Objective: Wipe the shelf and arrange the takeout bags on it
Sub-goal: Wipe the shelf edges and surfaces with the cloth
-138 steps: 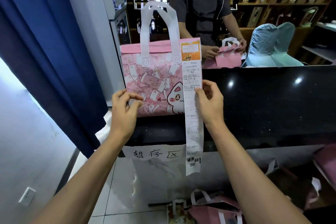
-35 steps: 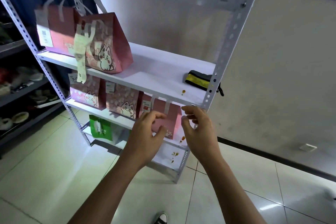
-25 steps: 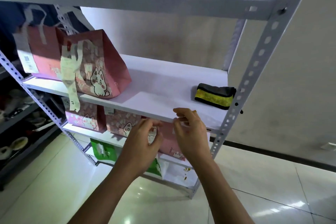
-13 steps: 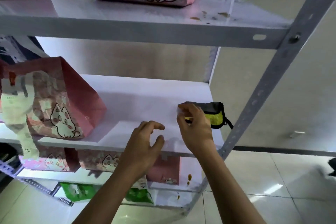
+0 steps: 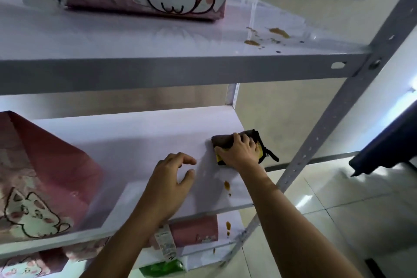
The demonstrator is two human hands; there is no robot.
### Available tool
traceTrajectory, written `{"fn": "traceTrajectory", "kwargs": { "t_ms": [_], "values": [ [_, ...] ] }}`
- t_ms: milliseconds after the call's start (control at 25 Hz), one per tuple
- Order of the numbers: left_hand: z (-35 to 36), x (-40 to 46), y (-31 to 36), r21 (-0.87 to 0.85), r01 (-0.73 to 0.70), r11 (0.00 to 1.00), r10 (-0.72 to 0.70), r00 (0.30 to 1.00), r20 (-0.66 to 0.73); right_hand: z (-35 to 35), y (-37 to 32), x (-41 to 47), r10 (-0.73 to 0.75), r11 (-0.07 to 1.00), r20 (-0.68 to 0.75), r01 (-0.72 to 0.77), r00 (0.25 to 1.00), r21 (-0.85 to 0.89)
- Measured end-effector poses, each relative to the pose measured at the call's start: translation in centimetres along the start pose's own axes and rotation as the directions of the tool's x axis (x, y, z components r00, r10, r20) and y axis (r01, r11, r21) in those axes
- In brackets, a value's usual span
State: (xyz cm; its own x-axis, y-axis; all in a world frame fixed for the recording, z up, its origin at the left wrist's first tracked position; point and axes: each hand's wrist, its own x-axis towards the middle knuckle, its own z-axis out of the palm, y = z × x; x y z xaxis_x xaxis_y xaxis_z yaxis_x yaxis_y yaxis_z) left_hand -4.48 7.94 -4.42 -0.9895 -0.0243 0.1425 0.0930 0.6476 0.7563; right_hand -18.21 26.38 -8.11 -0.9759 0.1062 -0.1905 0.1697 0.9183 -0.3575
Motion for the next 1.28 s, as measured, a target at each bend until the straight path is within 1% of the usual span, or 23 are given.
{"fn": "traceTrajectory", "kwargs": {
  "t_ms": [80, 160, 200, 360, 440, 480, 520, 560, 600, 640, 680, 720, 760, 800, 840, 880, 960, 1000, 1120, 1240, 1280],
  "values": [
    [-0.7, 0.1, -0.7, 0.0, 0.001, 1.0, -0.001, 1.0, -0.003, 0.7, 0.3, 0.7, -0.023, 0.998, 0.078, 0.027, 0.997, -0.053],
    [-1.1, 0.2, -1.2, 0.002, 0.001, 1.0, -0.001, 1.0, -0.004, 0.7, 0.6, 1.0, -0.042, 0.996, 0.101, 0.049, 0.994, -0.068],
    [-1.2, 0.2, -1.2, -0.002, 0.0, 1.0, 0.0, 1.0, -0.002, 0.5, 0.7, 1.0, -0.057, 0.996, 0.076, 0.061, 0.995, -0.062],
    [-1.3, -0.2, -1.2, -0.012, -0.022, 1.0, 0.022, 1.0, 0.014, 0.1, 1.5, 0.6, -0.118, 0.993, -0.108, 0.118, 0.987, -0.014],
    [-1.5, -0.4, -1.5, -0.003, -0.028, 1.0, 0.028, 0.999, 0.02, -0.1, 1.9, 0.6, -0.168, 0.981, -0.145, 0.179, 0.975, 0.069],
    [-1.6, -0.5, -1.6, 0.0, -0.028, 1.0, 0.028, 0.999, 0.022, -0.2, 2.0, 0.6, -0.234, 0.962, -0.134, 0.249, 0.963, 0.111],
    [-1.6, -0.6, -1.7, 0.003, -0.028, 1.0, 0.027, 0.999, 0.024, -0.1, 2.1, 0.5, -0.324, 0.937, -0.094, 0.333, 0.942, 0.107],
    [-1.6, -0.8, -1.8, 0.008, -0.03, 1.0, 0.03, 0.999, 0.026, 0.2, 1.9, 0.2, -0.401, 0.915, -0.011, 0.401, 0.916, 0.052],
    [-1.7, -0.8, -1.8, 0.014, -0.035, 0.999, 0.034, 0.999, 0.027, 0.4, 1.3, -0.2, -0.426, 0.903, 0.1, 0.429, 0.899, -0.01],
    [-1.6, -0.7, -1.8, 0.019, -0.038, 0.999, 0.038, 0.999, 0.028, 0.7, 0.5, -0.6, -0.397, 0.909, 0.21, 0.415, 0.893, -0.046],
    [-1.6, -0.7, -1.8, 0.02, -0.035, 0.999, 0.035, 0.999, 0.027, 0.7, -0.3, -0.7, -0.351, 0.925, 0.289, 0.378, 0.891, -0.043],
    [-1.8, -0.7, -1.8, 0.02, -0.025, 0.999, 0.024, 0.999, 0.027, 0.6, -1.3, -0.8, -0.308, 0.947, 0.312, 0.321, 0.899, 0.009],
    [-2.0, -0.8, -1.7, 0.021, -0.016, 1.0, 0.016, 1.0, 0.025, 0.7, -2.1, -0.6, -0.274, 0.962, 0.277, 0.262, 0.921, 0.081],
    [-2.2, -0.8, -1.8, 0.024, -0.013, 1.0, 0.012, 1.0, 0.019, 1.0, -2.7, -0.4, -0.251, 0.965, 0.196, 0.23, 0.948, 0.123],
    [-2.4, -0.9, -1.9, 0.025, -0.01, 1.0, 0.01, 1.0, 0.008, 1.5, -3.1, -0.3, -0.225, 0.971, 0.115, 0.213, 0.968, 0.109],
    [-2.7, -0.9, -2.1, 0.022, -0.004, 1.0, 0.004, 1.0, 0.001, 2.1, -3.3, -0.2, -0.204, 0.978, 0.067, 0.199, 0.977, 0.067],
    [-3.4, -1.1, -2.6, 0.023, 0.007, 1.0, -0.006, 1.0, -0.008, 3.5, -3.3, 0.1, -0.19, 0.981, 0.069, 0.192, 0.979, -0.011],
    [-3.7, -1.2, -2.8, 0.026, 0.011, 1.0, -0.01, 1.0, -0.015, 4.1, -3.4, 0.3, -0.188, 0.981, 0.079, 0.19, 0.979, -0.023],
    [-4.7, -1.2, -3.3, 0.035, 0.025, 0.999, -0.023, 0.999, -0.046, 5.0, -4.6, 1.2, -0.234, 0.972, 0.061, 0.234, 0.97, 0.01],
    [-5.6, -1.4, -2.6, 0.031, 0.011, 0.999, -0.009, 0.998, -0.057, 5.8, -5.3, 0.1, -0.322, 0.943, -0.088, 0.328, 0.943, 0.061],
    [-6.0, -1.4, -2.1, 0.033, -0.004, 0.999, 0.006, 0.998, -0.056, 5.8, -5.3, -0.4, -0.341, 0.934, -0.105, 0.35, 0.934, 0.077]
  ]
}}
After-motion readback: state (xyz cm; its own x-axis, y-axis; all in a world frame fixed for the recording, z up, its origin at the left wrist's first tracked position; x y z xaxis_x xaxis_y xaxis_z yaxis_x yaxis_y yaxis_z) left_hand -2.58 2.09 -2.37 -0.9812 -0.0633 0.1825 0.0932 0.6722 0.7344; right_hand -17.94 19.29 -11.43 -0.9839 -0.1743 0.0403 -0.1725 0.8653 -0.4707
